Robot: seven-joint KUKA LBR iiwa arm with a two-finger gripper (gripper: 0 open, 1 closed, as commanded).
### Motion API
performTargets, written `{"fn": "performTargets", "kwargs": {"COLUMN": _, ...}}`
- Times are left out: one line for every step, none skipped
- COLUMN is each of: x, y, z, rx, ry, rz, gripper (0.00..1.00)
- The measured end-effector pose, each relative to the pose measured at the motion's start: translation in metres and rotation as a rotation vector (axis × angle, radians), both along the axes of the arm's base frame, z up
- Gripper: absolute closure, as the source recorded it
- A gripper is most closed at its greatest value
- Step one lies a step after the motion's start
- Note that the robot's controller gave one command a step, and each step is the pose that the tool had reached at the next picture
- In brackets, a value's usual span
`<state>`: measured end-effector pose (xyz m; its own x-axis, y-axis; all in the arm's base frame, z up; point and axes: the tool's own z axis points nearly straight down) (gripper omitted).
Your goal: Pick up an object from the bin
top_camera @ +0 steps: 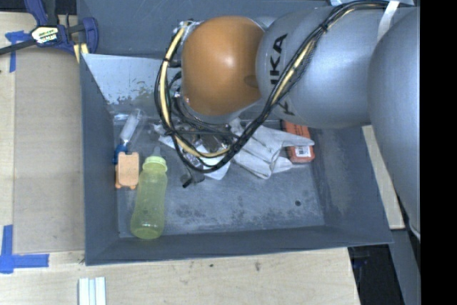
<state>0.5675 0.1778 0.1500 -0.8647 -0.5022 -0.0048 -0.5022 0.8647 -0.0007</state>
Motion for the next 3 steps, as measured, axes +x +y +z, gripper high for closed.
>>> {"fn": "performTargets", "kwargs": {"x": 0.002, "y": 0.005, "z": -0.06, "rx": -0.002, "ry": 0.0, "rz": 0.289, "gripper": 0.0}}
{"fn": "performTargets", "kwargs": {"x": -0.001, "y": 0.013, "z": -0.08, "rx": -0.002, "ry": 0.004, "rz": 0.401, "gripper": 1.0}}
{"fn": "performTargets", "kwargs": {"x": -0.001, "y": 0.013, "z": -0.08, "rx": -0.001, "ry": 0.005, "rz": 0.4, "gripper": 1.0}}
